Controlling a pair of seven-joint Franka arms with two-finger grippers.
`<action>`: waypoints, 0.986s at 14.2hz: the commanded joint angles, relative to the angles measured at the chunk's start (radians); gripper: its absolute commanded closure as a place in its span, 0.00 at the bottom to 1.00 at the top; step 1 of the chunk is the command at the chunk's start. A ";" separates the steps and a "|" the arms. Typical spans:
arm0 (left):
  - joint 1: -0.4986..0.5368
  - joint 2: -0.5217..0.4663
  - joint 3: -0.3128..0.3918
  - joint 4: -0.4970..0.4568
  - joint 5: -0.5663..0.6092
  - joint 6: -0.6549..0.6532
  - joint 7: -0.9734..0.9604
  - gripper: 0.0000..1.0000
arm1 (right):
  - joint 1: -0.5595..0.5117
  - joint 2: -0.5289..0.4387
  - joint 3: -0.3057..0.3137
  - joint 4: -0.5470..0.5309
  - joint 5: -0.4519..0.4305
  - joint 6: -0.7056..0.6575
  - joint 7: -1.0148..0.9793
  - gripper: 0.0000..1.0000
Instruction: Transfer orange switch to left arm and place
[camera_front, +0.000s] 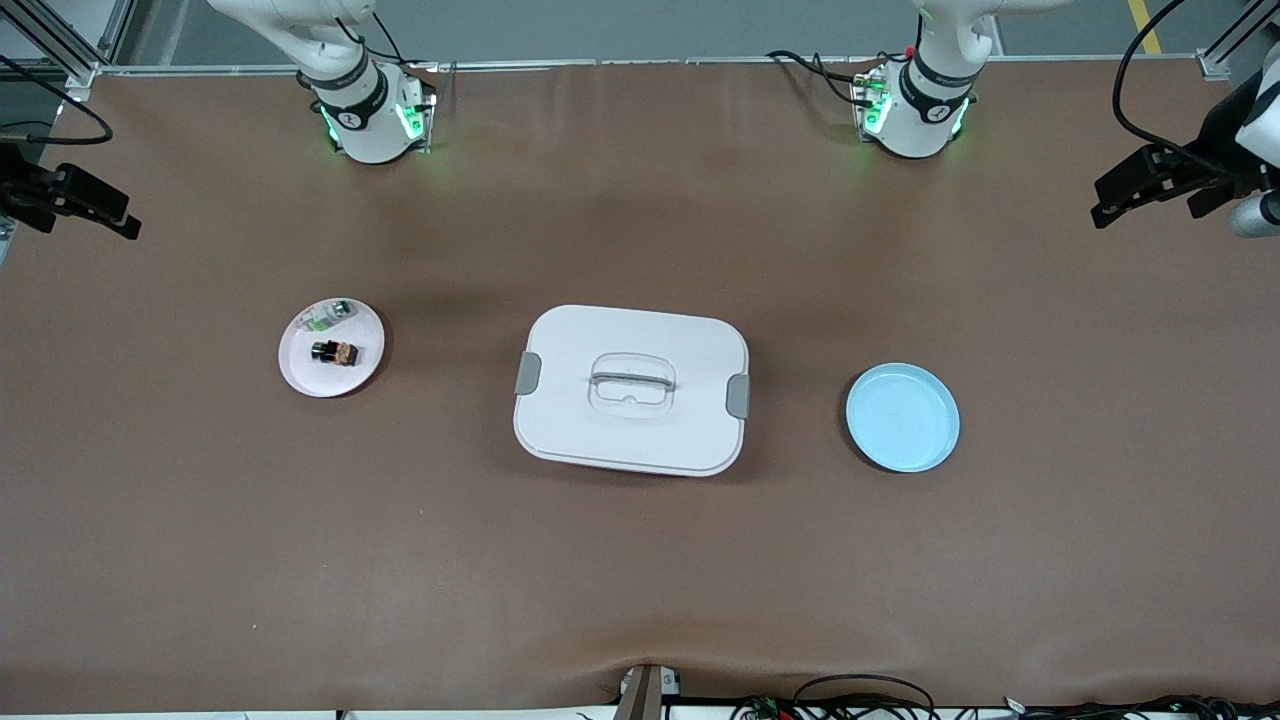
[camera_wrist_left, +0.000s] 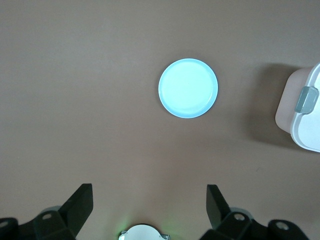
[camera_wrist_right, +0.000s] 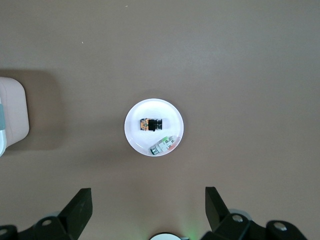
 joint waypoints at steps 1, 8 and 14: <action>-0.002 -0.008 -0.005 -0.004 -0.004 -0.013 0.005 0.00 | 0.001 0.010 0.004 0.024 0.000 -0.016 -0.009 0.00; 0.001 -0.016 -0.028 0.000 -0.004 -0.037 0.000 0.00 | 0.011 0.010 0.004 0.023 0.000 -0.016 -0.009 0.00; -0.004 -0.002 -0.031 0.000 -0.001 -0.022 -0.012 0.00 | 0.007 0.010 0.004 0.026 -0.001 -0.016 -0.009 0.00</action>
